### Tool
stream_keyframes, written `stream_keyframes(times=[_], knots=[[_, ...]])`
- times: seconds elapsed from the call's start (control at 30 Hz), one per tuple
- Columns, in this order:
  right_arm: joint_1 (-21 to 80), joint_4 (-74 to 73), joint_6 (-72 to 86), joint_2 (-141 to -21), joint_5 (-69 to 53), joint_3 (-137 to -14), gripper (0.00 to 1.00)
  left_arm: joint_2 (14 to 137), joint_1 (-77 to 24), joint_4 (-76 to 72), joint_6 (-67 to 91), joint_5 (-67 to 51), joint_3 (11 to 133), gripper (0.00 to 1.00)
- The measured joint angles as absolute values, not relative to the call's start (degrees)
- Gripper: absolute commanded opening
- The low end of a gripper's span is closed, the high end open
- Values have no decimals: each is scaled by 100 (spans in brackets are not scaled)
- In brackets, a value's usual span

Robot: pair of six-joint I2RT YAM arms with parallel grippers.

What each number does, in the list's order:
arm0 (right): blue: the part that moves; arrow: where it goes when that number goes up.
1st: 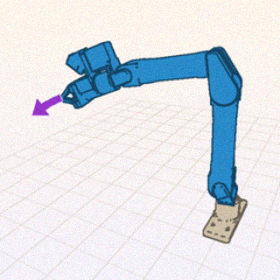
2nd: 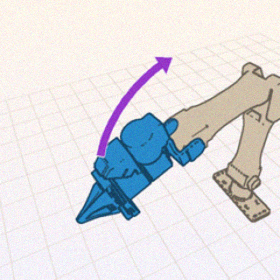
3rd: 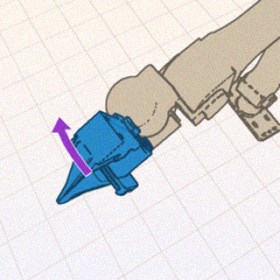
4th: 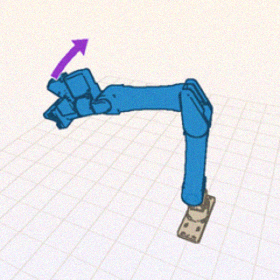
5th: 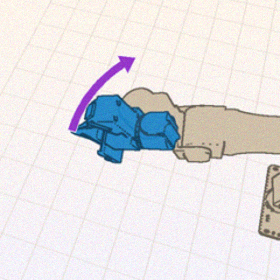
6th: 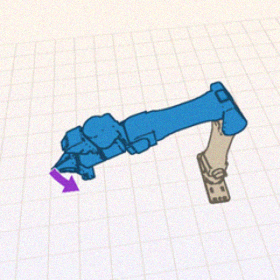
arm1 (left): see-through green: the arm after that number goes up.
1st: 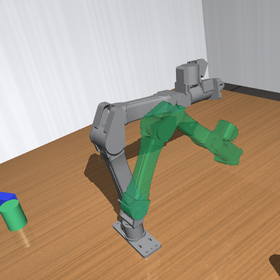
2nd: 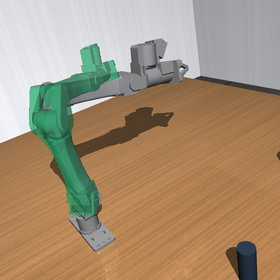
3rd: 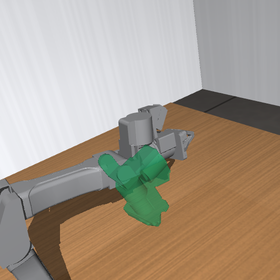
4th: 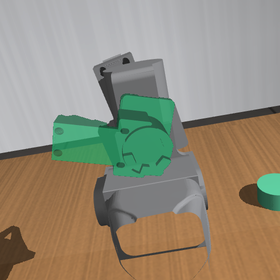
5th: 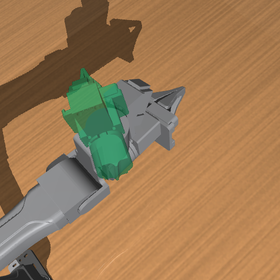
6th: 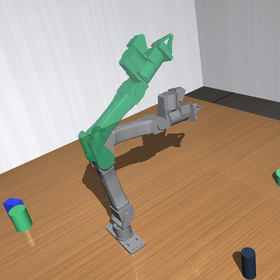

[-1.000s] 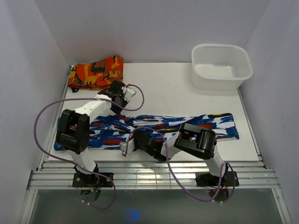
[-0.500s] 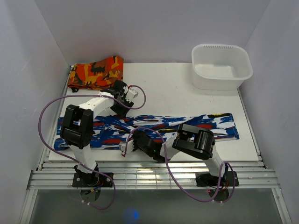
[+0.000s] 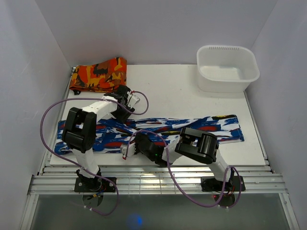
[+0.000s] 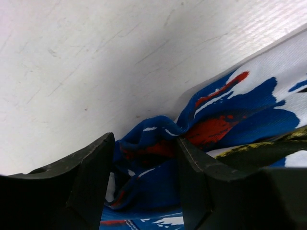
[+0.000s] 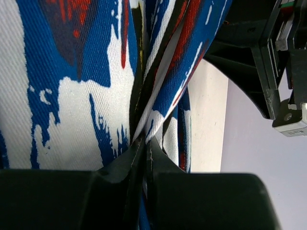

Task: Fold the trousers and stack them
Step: Fold the trousers

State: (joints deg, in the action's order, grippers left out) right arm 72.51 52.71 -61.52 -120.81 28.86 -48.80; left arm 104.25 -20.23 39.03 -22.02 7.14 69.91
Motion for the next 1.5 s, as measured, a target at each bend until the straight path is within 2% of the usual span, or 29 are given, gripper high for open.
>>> stream_keyframes(times=[0.03, 0.17, 0.2, 0.27, 0.73, 0.77, 0.8, 0.83, 0.87, 1.0, 1.43, 1.47, 1.5], knots=[[7251, 5260, -6145, -12088, 2888, -4897, 8, 10429, -2005, 3903, -2231, 746, 7004, 60], [7251, 5223, -6082, -12090, 2908, -4928, 8, 10481, -1953, 3924, -2375, 871, 7135, 24], [7251, 5205, -6066, -12090, 2917, -4936, 8, 10499, -1940, 3935, -2429, 904, 7188, 12], [7251, 5181, -6045, -12090, 2923, -4947, 8, 10595, -1909, 4012, -2491, 906, 7376, 1], [7240, 4956, -5913, -12081, 2956, -5076, 8, 11034, -1890, 4189, -2860, 648, 8206, 0], [7240, 4930, -5894, -12081, 2963, -5096, 8, 11034, -1890, 4189, -2895, 582, 8232, 3], [7238, 4899, -5881, -12081, 2967, -5116, 8, 11030, -1890, 4180, -2939, 502, 8246, 10], [7236, 4871, -5870, -12084, 2971, -5131, 8, 11024, -1894, 4167, -2989, 429, 8246, 18], [7236, 4845, -5867, -12084, 2974, -5144, 8, 11021, -1894, 4156, -3030, 370, 8246, 38], [7236, 4783, -5863, -12084, 3006, -5179, 8, 11013, -1898, 4169, -3092, 338, 8296, 66], [7238, 4595, -5763, -12116, 3144, -5315, 8, 11115, -1916, 4995, -2742, 401, 8265, 75], [7238, 4595, -5752, -12116, 3144, -5315, 8, 11124, -1922, 4998, -2714, 379, 8237, 85], [7238, 4598, -5743, -12116, 3146, -5317, 8, 11122, -1935, 5000, -2703, 370, 8187, 88]])
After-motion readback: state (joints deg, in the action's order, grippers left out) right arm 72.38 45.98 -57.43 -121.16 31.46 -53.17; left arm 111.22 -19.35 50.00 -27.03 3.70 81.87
